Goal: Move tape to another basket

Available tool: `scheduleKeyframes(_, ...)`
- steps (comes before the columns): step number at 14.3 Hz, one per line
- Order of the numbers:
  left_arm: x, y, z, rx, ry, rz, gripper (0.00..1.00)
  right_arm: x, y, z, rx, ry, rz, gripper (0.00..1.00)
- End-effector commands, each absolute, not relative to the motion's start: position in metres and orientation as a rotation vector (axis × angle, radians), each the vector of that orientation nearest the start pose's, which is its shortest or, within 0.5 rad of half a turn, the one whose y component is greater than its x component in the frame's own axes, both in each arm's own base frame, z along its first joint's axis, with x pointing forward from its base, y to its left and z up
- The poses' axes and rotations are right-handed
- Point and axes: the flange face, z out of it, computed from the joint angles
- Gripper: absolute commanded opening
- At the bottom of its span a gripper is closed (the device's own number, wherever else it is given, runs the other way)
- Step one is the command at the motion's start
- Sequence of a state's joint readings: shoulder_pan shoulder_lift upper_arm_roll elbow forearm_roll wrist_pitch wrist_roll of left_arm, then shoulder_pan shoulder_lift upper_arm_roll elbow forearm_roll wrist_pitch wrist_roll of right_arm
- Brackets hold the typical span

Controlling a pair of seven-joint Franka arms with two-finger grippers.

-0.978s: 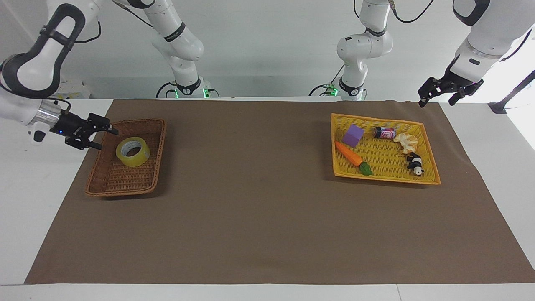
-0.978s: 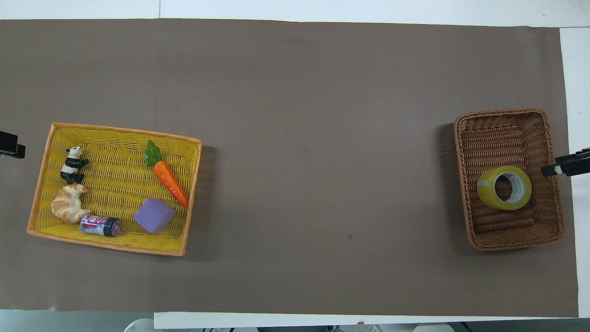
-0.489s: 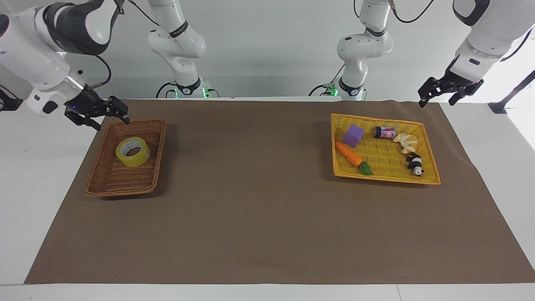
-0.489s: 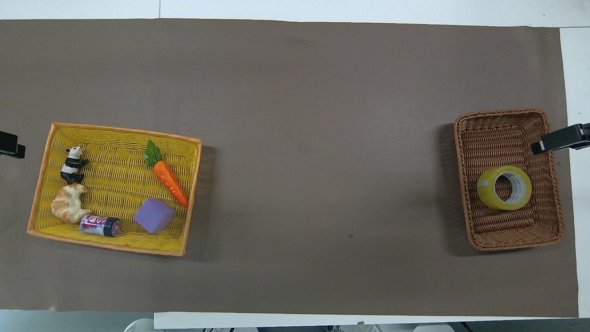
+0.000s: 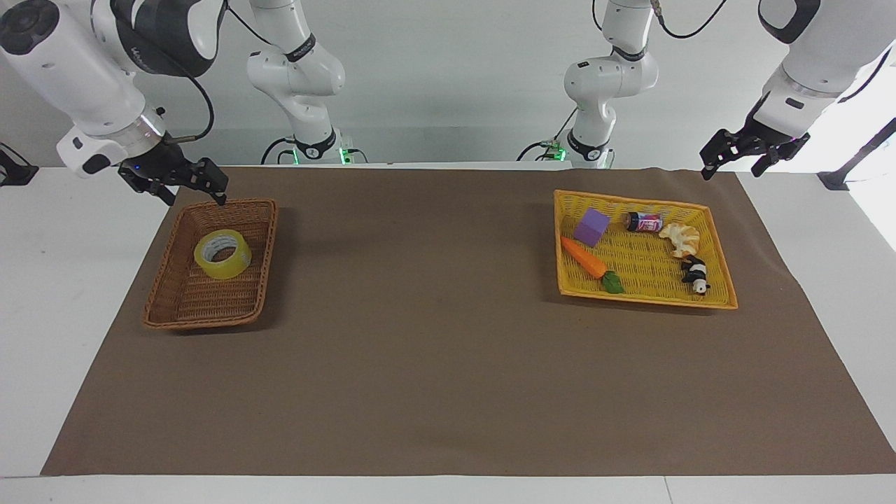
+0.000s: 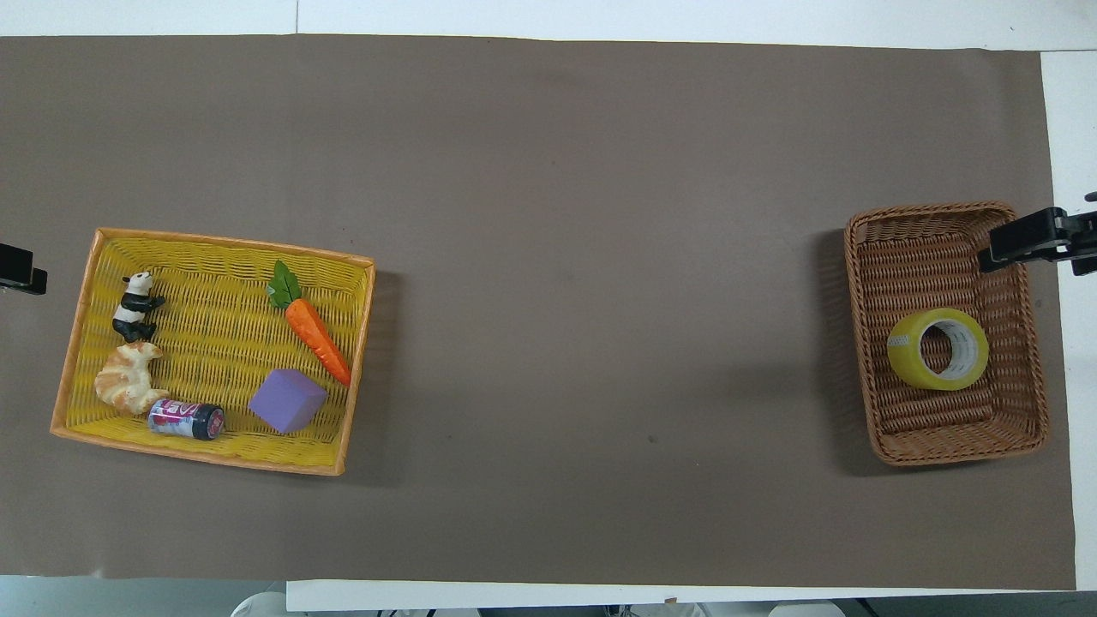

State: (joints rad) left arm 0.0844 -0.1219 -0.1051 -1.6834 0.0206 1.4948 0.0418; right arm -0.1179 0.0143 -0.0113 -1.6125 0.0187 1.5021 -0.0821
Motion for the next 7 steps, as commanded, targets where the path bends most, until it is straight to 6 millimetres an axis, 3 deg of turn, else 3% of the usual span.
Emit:
scheduleKeyframes(1, 0.5018, -0.0097, 0.6325, -3.084, 0.101, 0.111, 1.0, 0.5579, -0.0672, 0.5974, -3.12, 0.084, 0.227, 1.0)
scheduleKeyframes(7, 0.5016, -0.0089, 0.6324, -3.084, 0.099, 0.114, 1.0, 0.5595, -0.0643, 0.6017, -3.127, 0.077, 0.209, 1.0)
